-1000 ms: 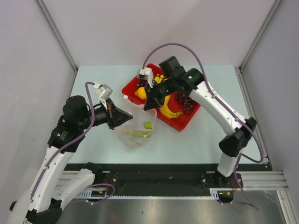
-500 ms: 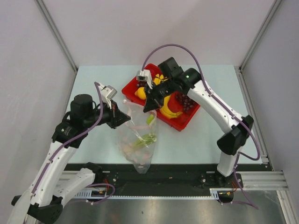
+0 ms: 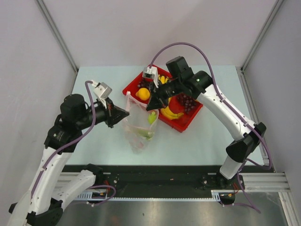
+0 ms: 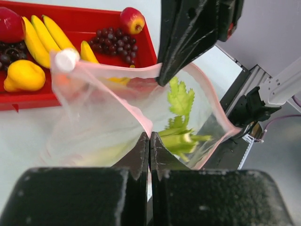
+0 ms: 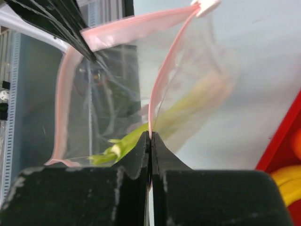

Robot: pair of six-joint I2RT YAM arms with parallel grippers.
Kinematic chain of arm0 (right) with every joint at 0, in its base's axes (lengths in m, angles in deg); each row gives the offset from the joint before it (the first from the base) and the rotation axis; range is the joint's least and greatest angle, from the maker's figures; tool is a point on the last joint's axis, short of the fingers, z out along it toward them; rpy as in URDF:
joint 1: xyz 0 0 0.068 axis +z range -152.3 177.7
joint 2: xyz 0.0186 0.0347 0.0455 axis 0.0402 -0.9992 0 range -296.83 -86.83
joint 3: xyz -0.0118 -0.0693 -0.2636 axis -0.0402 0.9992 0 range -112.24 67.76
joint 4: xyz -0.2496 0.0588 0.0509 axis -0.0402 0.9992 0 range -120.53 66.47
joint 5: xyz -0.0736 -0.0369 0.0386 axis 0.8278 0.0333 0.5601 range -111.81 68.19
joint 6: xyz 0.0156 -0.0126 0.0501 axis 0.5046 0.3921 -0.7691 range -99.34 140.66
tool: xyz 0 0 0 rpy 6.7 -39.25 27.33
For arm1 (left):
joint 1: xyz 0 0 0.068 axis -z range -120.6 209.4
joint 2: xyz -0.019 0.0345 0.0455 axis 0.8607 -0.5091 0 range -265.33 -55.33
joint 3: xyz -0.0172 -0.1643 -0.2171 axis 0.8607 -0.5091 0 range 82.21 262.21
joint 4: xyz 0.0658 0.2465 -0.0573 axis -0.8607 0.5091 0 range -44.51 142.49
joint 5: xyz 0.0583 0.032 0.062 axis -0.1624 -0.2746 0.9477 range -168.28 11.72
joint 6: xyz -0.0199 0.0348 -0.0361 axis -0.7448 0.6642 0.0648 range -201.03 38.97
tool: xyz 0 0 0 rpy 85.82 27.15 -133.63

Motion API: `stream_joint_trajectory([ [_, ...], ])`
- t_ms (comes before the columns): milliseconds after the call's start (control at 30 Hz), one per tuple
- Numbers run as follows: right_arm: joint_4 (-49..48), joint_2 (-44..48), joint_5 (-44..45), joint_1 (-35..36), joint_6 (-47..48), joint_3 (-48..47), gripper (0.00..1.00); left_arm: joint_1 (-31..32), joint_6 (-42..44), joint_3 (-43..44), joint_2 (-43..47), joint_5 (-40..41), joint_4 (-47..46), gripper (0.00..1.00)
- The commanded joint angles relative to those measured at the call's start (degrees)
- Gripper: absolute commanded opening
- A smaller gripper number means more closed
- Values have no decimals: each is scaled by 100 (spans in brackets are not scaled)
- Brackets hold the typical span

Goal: Place the food in the zip-top bag and seal the zipper
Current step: Adjust the zipper food storage bag at the center of the board.

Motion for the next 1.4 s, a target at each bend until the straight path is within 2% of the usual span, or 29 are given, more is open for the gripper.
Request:
stream_joint_trajectory([
  [0,-151,12,-62,204,-143,-472,0,-20,-43,187,-38,-199,47,0],
  [100,-36,-165,375,258,145,-729,0,-20,-140,329,-109,-253,-163,0],
  [167,341,-637,-52,319,-326,-1962,0,24,-140,442,-144,-271,-155,0],
  [200,350,-735,15,397,-512,-2709,0,33,-96,434,-170,-166,-103,0],
  [267,333,-527,357,434,81,-2045,0,33,52,120,-188,-95,90,0],
  [300,202,-456,550,355,232,-1013,0,33,123,-13,-162,-112,144,0],
  [367,104,-473,-15,74,-116,-871,0,33,150,-181,-66,-95,91,0],
  [500,35,-158,262,108,136,-407,0,33,-51,12,5,-60,91,0],
  [567,-185,-51,323,47,145,25,4,33,-139,56,5,-86,118,0],
  [700,-115,-51,297,-93,111,-26,12,33,-184,451,-187,-121,241,0],
  [933,-256,-113,52,-384,-179,-370,9,33,-351,1373,-592,-385,635,0],
  [1033,-273,-60,33,-419,-31,-169,13,24,-36,1104,-584,-289,855,0],
  [1067,-265,-34,86,-428,31,15,15,24,1,1007,-575,-262,856,0],
  [1167,-300,-138,235,-489,-4,122,32,6,-25,707,-575,1,689,0],
  [1267,-300,-287,218,-682,-214,35,52,-99,-34,540,-636,221,540,0],
  [1300,-326,-314,192,-752,-285,0,65,-125,-52,470,-654,239,444,0],
  [1367,-448,-341,253,-1007,-530,-1,75,-239,-122,417,-733,213,355,0],
])
